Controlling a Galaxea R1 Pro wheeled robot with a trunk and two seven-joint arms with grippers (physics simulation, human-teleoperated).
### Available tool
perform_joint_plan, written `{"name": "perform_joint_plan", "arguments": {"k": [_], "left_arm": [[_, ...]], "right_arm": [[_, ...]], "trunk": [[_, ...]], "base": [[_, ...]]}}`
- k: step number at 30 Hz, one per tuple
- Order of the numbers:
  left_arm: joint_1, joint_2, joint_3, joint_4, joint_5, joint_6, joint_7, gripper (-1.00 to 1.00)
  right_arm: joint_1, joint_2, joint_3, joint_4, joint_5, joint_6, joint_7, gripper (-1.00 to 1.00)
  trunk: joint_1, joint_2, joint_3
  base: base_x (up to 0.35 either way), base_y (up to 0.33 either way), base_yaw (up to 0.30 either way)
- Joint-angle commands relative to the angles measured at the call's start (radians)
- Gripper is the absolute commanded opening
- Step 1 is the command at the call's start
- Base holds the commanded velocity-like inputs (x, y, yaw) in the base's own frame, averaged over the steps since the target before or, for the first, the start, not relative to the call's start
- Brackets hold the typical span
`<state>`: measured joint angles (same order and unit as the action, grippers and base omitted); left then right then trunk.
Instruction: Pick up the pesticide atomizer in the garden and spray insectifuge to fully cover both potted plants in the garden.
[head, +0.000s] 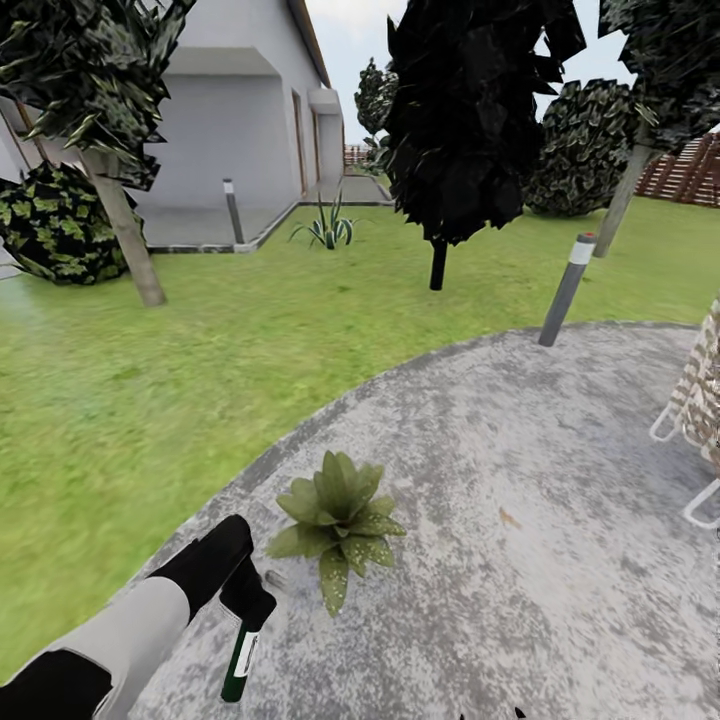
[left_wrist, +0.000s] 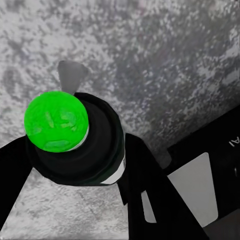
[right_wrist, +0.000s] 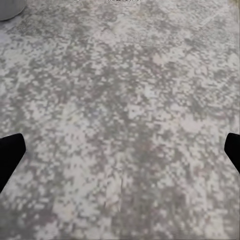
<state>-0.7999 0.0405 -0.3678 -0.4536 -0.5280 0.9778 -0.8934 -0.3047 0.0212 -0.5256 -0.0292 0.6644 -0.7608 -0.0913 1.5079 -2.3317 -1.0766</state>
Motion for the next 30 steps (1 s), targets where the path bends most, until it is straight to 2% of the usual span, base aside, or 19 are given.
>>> {"name": "perform_joint_plan", "arguments": {"k": [1,6,11,15,16,17,18,22,30], "left_arm": [[-0.004,0.001,-0.003,-0.002,-0.009,0.002,-0.010,-1.00],[-0.031,0.003,-0.004,-0.002,-0.009,0.007,-0.012,-1.00],[-0.087,0.006,-0.012,-0.001,-0.010,0.008,-0.014,-1.00],[-0.133,-0.001,-0.014,0.000,-0.008,0.009,-0.029,-1.00],[-0.134,-0.001,-0.014,0.000,-0.009,0.008,-0.045,-1.00],[-0.136,0.001,-0.022,-0.001,-0.017,0.007,-0.087,-1.00],[-0.137,-0.001,-0.035,-0.001,-0.034,0.007,-0.100,-1.00],[-0.137,-0.021,-0.051,-0.003,-0.061,0.007,-0.138,-1.00],[-0.136,-0.017,-0.055,-0.002,-0.069,0.008,-0.154,-1.00]], "right_arm": [[-0.001,0.000,-0.002,0.000,0.011,-0.002,-0.009,1.00],[-0.001,0.000,-0.002,0.000,0.011,-0.002,-0.010,1.00],[-0.001,0.000,-0.004,0.000,0.012,-0.002,-0.008,1.00],[-0.001,0.000,-0.004,0.000,0.011,-0.002,-0.008,1.00],[-0.001,0.000,-0.004,0.000,0.011,-0.002,-0.008,1.00],[-0.001,-0.001,-0.004,0.000,0.012,-0.002,-0.008,1.00],[-0.001,-0.001,-0.004,0.000,0.012,-0.002,-0.008,1.00],[-0.001,-0.001,-0.003,0.000,0.012,-0.002,-0.008,1.00],[-0.001,-0.001,-0.002,0.000,0.012,-0.002,-0.008,1.00]], "trunk": [[0.000,0.000,-0.001],[0.000,0.000,-0.001],[0.000,0.000,-0.001],[0.000,0.000,-0.001],[0.000,0.000,-0.001],[0.000,0.000,-0.001],[0.000,0.000,-0.001],[0.000,0.000,-0.001],[0.000,0.000,-0.001]], "base": [[0.203,0.265,-0.300],[0.223,0.233,-0.236],[0.035,0.033,-0.019],[0.001,0.001,0.000],[0.000,0.000,0.000],[0.000,0.000,0.000],[0.000,0.000,0.000],[0.000,0.000,0.000],[-0.036,0.000,0.000]]}}
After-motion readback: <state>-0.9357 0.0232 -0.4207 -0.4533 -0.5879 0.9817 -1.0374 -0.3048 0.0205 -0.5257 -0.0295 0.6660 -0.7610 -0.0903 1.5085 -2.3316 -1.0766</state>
